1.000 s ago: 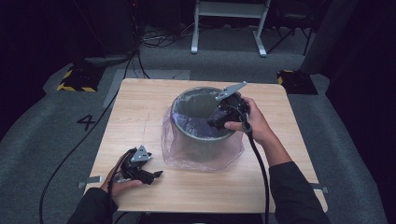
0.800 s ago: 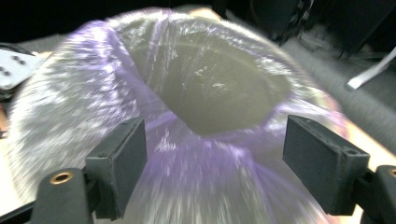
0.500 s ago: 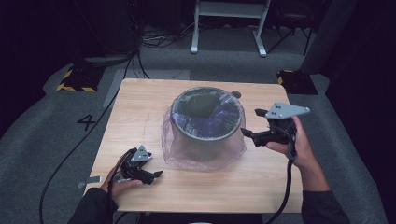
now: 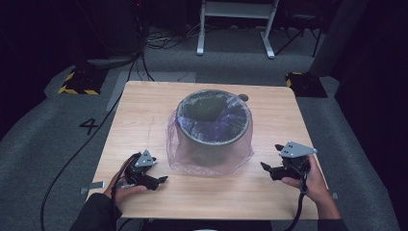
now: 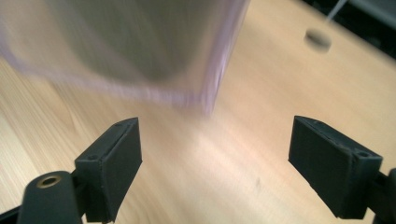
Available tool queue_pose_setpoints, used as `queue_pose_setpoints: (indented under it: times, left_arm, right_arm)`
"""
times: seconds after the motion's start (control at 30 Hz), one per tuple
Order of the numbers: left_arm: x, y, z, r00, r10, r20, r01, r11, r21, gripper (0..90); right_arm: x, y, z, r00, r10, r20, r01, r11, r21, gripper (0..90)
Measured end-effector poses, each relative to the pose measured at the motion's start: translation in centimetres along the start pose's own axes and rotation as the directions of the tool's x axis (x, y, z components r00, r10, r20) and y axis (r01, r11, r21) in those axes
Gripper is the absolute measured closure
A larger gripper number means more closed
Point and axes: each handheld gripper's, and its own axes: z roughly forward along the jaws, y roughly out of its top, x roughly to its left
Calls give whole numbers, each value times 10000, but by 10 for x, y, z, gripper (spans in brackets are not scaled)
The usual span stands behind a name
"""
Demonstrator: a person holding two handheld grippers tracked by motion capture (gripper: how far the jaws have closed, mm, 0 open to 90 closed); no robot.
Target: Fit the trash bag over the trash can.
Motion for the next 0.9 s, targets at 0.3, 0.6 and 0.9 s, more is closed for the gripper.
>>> queue_pose_setpoints:
  times: [0.3,0.6,0.9]
  left_arm:
    - [1,1,1,10000,56,56,-57,10000,15,130]
    - [1,1,1,9999,72,71,-72,10000,19,128]
    - [1,1,1,9999,71,79,-72,10000,31,127]
  right_arm:
    - [-3,-66,19,9934,1144,99,-1147,9917,572,178]
    - [-8,-95,27,9737,2232,-468,-2208,9740,500,171]
    - [-7,-95,27,9724,2305,-355,-2285,9721,528,159]
